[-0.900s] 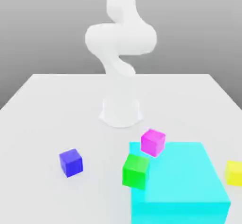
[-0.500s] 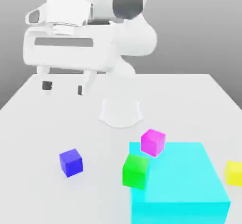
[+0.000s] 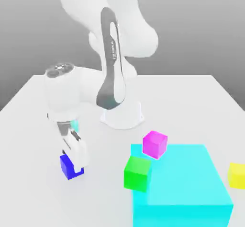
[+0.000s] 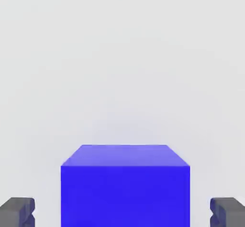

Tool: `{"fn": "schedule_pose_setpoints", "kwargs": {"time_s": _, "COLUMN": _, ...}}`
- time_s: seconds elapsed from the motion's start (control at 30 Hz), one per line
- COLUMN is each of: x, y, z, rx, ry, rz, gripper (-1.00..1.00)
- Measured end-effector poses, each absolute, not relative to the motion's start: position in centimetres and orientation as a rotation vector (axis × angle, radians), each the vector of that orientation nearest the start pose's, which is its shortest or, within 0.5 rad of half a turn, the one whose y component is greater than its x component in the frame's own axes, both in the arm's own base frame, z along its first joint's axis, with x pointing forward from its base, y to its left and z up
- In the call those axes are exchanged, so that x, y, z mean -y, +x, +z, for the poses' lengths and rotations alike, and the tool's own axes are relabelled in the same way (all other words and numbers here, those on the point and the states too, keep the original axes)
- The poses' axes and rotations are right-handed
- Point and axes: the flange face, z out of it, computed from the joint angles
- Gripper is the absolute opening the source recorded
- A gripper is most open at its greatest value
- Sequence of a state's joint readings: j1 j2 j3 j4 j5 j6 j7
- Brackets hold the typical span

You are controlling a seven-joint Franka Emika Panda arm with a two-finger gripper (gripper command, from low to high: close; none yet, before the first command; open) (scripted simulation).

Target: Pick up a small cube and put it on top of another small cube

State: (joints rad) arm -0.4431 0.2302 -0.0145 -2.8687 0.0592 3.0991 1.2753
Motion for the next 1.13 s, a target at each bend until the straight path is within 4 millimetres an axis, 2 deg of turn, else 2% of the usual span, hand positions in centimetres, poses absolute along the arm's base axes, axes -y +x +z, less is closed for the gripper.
{"fn": "schedule_pose_setpoints", "kwargs": {"time_s": 0.2, "x": 15.5, "y": 30.2, "z": 13.4, "rx": -2.453, "ry": -1.963, "rz": -0.002, "gripper": -1.00}}
{"fn": "schedule_pose_setpoints", "kwargs": {"time_s": 0.47, "x": 15.4, "y": 30.5, "z": 19.5, "rx": -2.443, "ry": -1.974, "rz": -0.001, "gripper": -1.00}}
{"fn": "schedule_pose_setpoints", "kwargs": {"time_s": 0.67, "x": 9.1, "y": 38.4, "z": 25.6, "rx": -2.135, "ry": -2.301, "rz": -0.002, "gripper": -1.00}}
{"fn": "schedule_pose_setpoints", "kwargs": {"time_s": 0.77, "x": 4.3, "y": 41.7, "z": 29.4, "rx": -1.945, "ry": -2.462, "rz": -0.001, "gripper": -1.00}}
{"fn": "schedule_pose_setpoints", "kwargs": {"time_s": 0.87, "x": -1.5, "y": 43.8, "z": 33.5, "rx": -1.737, "ry": -2.613, "rz": 0.002, "gripper": -1.00}}
{"fn": "schedule_pose_setpoints", "kwargs": {"time_s": 0.93, "x": -3.1, "y": 44.3, "z": 32.9, "rx": -1.680, "ry": -2.651, "rz": 0.001, "gripper": -1.00}}
{"fn": "schedule_pose_setpoints", "kwargs": {"time_s": 1.0, "x": -3.5, "y": 44.4, "z": 30.5, "rx": -1.666, "ry": -2.661, "rz": 0.001, "gripper": -1.00}}
{"fn": "schedule_pose_setpoints", "kwargs": {"time_s": 1.03, "x": -3.6, "y": 44.4, "z": 29.3, "rx": -1.663, "ry": -2.663, "rz": 0.001, "gripper": 1.00}}
{"fn": "schedule_pose_setpoints", "kwargs": {"time_s": 1.13, "x": -3.6, "y": 44.4, "z": 29.3, "rx": -1.663, "ry": -2.663, "rz": 0.001, "gripper": 1.00}}
